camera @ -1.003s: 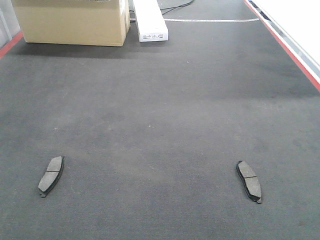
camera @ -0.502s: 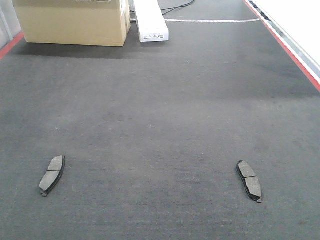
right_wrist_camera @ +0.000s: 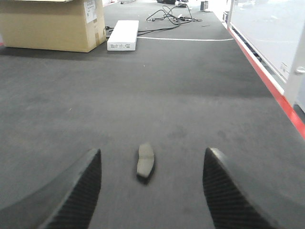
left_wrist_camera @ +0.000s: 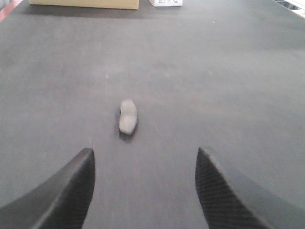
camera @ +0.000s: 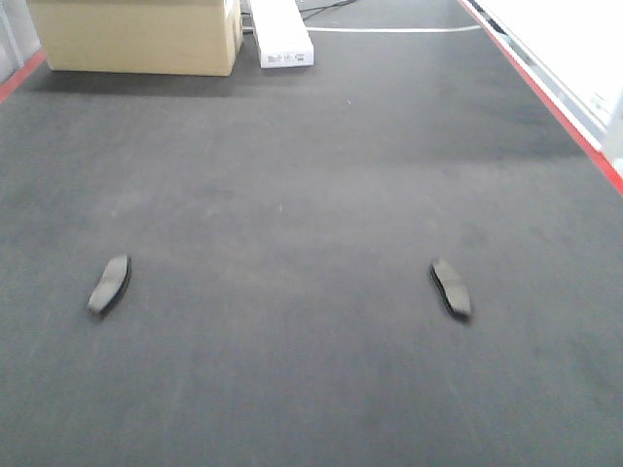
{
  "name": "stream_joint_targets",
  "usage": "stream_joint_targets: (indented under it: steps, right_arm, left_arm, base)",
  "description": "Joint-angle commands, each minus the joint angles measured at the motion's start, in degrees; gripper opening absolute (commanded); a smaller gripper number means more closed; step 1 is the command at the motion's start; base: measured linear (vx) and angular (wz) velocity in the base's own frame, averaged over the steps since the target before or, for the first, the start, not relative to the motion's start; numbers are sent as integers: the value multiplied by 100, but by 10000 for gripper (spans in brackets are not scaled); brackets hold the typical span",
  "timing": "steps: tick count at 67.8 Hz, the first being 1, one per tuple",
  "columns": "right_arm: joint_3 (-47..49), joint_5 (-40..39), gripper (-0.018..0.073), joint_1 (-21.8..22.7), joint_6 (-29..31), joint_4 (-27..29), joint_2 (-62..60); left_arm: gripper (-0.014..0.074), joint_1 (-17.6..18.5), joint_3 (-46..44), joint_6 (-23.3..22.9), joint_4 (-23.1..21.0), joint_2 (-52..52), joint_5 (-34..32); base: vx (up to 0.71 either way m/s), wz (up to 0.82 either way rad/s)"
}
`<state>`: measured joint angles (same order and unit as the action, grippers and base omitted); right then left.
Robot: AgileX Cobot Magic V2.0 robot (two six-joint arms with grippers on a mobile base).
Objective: Move and align brake pads A on conveyor
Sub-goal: 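Turn the base away from the conveyor belt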
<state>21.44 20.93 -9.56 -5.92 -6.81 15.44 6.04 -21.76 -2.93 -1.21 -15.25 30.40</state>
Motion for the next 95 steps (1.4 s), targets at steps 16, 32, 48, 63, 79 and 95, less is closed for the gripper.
stream_joint_targets:
  steps: [16,32,48,63,79,95]
  right_arm:
    - [152,-434,453,23,-12,-63,53]
    - [152,-428,453,23,-12,-63,58]
    - [152,-428,453,23,-12,-63,58]
    - [152,-428,453,23,-12,-63,58]
    - [152,-428,453,23,-12,-63,58]
    - [152,-428,453,23,-12,-63,58]
  left_arm:
    - [449,25,-132,-1,-43,-45,-368]
    - [449,25,-132,-1,-43,-43,-353]
    - [449,25,-132,-1,-43,-31,-353]
    - [449,25,-132,-1,-43,-31,-353]
    - [449,25,-132,-1,-43,-31,-353]
    - [449,25,-132,-1,-43,-31,-353]
  base:
    - [-37,4]
    - [-40,8]
    - [-36,-2]
    - [-29,-9]
    - [-25,-23]
    - [-21,-64]
